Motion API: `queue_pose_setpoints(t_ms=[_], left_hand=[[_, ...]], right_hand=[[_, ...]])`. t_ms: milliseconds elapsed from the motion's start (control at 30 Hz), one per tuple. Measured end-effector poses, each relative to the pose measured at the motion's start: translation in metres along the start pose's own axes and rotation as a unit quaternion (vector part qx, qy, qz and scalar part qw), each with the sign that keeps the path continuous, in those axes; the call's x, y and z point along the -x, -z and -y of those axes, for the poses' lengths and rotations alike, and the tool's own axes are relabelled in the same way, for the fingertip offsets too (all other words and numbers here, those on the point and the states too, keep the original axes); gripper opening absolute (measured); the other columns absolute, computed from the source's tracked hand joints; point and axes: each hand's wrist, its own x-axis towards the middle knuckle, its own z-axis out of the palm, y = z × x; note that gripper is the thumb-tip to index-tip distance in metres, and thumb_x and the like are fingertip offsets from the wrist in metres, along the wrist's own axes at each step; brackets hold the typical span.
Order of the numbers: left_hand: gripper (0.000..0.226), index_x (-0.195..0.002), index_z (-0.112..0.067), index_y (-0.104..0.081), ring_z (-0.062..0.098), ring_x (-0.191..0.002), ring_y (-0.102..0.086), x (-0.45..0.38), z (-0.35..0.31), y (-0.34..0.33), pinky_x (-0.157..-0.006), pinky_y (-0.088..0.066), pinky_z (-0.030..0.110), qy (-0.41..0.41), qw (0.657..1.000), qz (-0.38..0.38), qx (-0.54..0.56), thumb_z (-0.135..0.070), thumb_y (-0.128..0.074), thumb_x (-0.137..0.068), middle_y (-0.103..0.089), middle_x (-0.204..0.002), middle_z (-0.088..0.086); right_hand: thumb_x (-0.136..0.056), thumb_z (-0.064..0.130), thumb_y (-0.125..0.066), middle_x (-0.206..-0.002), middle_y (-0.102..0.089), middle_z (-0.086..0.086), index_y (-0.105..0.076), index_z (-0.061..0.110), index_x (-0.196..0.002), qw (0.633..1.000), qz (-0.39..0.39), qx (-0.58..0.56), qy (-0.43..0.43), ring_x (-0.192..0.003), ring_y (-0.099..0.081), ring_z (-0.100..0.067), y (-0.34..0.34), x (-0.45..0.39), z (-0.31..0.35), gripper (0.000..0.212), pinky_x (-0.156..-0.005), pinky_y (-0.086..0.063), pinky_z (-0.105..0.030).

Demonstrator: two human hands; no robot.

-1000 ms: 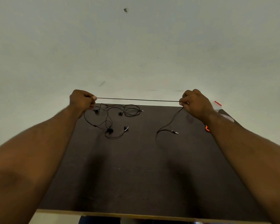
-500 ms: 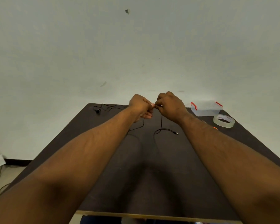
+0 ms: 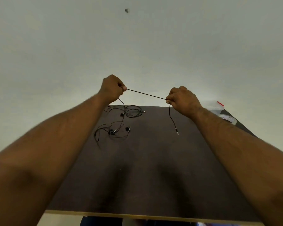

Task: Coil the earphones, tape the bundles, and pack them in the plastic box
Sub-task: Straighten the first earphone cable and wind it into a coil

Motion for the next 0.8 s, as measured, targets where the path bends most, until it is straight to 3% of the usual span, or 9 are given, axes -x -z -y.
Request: queue_pose_setpoints(t_ms=[133,233,367,500,600,667,733,800], left_hand=[[0.009,-0.085,0.001,-0.072,0.008,-0.057,-0.055,-0.010,0.019,0.016,-0.056,-0.047,0.020,0.015,0.999,-0.029,-0.014,0.003,-0.063,-0.085,-0.064,-0.068,-0.001],[0.008,-0.086,0.002,-0.072,0.012,-0.060,-0.055,-0.014,0.030,0.025,-0.055,-0.046,0.021,0.026,0.999,-0.040,-0.007,0.001,-0.064,-0.086,-0.067,-0.076,0.009],[0.009,-0.085,0.002,-0.072,0.012,-0.059,-0.055,-0.015,0.039,0.027,-0.057,-0.044,0.023,0.034,0.998,-0.046,-0.013,0.001,-0.063,-0.086,-0.068,-0.075,0.010],[0.010,-0.090,0.001,-0.072,0.021,-0.068,-0.063,-0.012,0.047,0.020,-0.068,-0.054,0.031,0.076,0.996,-0.037,-0.024,-0.004,-0.064,-0.086,-0.072,-0.090,0.016],[0.028,-0.114,-0.012,-0.068,0.031,-0.088,-0.069,0.003,0.031,0.000,-0.086,-0.056,0.042,0.082,0.994,-0.002,-0.074,-0.016,-0.066,-0.086,-0.068,-0.113,0.010],[0.036,-0.126,-0.016,-0.060,0.031,-0.087,-0.070,0.019,0.005,-0.024,-0.081,-0.058,0.044,0.047,0.998,0.036,-0.001,-0.016,-0.062,-0.090,-0.062,-0.119,0.005],[0.034,-0.128,-0.011,-0.057,0.032,-0.075,-0.072,0.034,-0.023,-0.050,-0.063,-0.061,0.042,0.035,0.989,0.092,0.114,-0.009,-0.054,-0.094,-0.060,-0.112,0.006],[0.030,-0.124,-0.003,-0.059,0.032,-0.071,-0.072,0.044,-0.041,-0.069,-0.059,-0.061,0.039,0.059,0.974,0.133,0.177,-0.011,-0.057,-0.095,-0.062,-0.108,0.009]], right_hand=[[-0.097,0.027,-0.052,-0.105,-0.063,0.000,-0.074,0.018,-0.100,1.000,0.000,0.004,-0.007,-0.096,-0.050,-0.027,0.003,0.004,-0.009,0.023,-0.075,-0.045,-0.037],[-0.097,0.027,-0.052,-0.105,-0.063,0.001,-0.074,0.018,-0.100,1.000,0.006,0.010,-0.016,-0.096,-0.050,-0.026,0.002,0.008,-0.013,0.024,-0.075,-0.045,-0.036],[-0.097,0.027,-0.051,-0.107,-0.063,0.001,-0.073,0.019,-0.103,1.000,0.013,0.007,-0.019,-0.097,-0.049,-0.026,-0.002,0.010,-0.013,0.024,-0.075,-0.043,-0.034],[-0.097,0.025,-0.052,-0.106,-0.063,-0.001,-0.074,0.016,-0.102,1.000,0.004,-0.014,-0.028,-0.099,-0.048,-0.026,-0.002,0.004,-0.003,0.025,-0.077,-0.043,-0.036],[-0.096,0.024,-0.052,-0.105,-0.063,-0.001,-0.074,0.013,-0.101,1.000,-0.002,-0.028,-0.012,-0.100,-0.048,-0.026,-0.005,-0.005,0.011,0.025,-0.076,-0.043,-0.034],[-0.096,0.025,-0.053,-0.104,-0.063,-0.001,-0.074,0.014,-0.102,1.000,0.000,-0.031,0.002,-0.100,-0.049,-0.025,-0.009,-0.009,0.021,0.025,-0.074,-0.041,-0.032],[-0.095,0.026,-0.054,-0.102,-0.063,0.000,-0.074,0.015,-0.102,0.999,-0.003,-0.031,0.009,-0.098,-0.049,-0.024,-0.013,-0.012,0.027,0.024,-0.073,-0.041,-0.032],[-0.095,0.028,-0.054,-0.101,-0.063,0.000,-0.074,0.016,-0.103,1.000,-0.006,-0.025,0.012,-0.097,-0.050,-0.023,-0.015,-0.012,0.031,0.024,-0.072,-0.044,-0.034]])
